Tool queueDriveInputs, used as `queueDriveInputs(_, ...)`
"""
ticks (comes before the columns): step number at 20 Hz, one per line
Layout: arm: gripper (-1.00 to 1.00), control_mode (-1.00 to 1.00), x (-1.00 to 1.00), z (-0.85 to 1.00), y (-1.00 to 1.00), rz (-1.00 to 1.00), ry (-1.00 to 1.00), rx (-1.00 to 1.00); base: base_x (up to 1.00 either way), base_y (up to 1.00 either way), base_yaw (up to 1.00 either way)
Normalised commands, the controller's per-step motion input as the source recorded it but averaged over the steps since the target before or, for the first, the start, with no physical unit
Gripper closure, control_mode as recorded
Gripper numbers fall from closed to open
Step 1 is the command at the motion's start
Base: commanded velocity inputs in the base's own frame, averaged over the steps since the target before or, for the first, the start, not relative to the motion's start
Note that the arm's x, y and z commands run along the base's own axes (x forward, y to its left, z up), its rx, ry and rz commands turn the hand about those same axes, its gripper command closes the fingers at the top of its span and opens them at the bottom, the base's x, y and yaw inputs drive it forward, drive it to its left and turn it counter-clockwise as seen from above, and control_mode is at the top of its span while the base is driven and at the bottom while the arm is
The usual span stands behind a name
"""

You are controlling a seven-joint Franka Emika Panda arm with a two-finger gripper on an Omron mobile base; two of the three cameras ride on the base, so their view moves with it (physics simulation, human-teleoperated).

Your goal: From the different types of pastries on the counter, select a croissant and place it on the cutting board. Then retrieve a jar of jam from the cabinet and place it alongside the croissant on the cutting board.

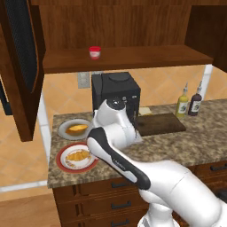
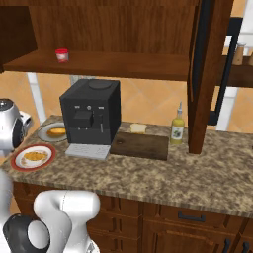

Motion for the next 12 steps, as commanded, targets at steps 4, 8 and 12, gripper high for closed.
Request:
queueDriveInputs(4, -1.00, -1.00, 0.42, -0.60, 0.07, -0.03, 0.00, 0.00, 0.00, 0.00, 0.00)
queueDriveInputs(8, -1.00, -1.00, 0.48, -0.45, 0.21, -0.06, -0.01, 0.00, 0.00, 0.00, 0.00)
queueDriveInputs(12, -1.00, -1.00, 0.41, -0.41, 0.31, -0.06, 0.00, 0.00, 0.00, 0.00, 0.00)
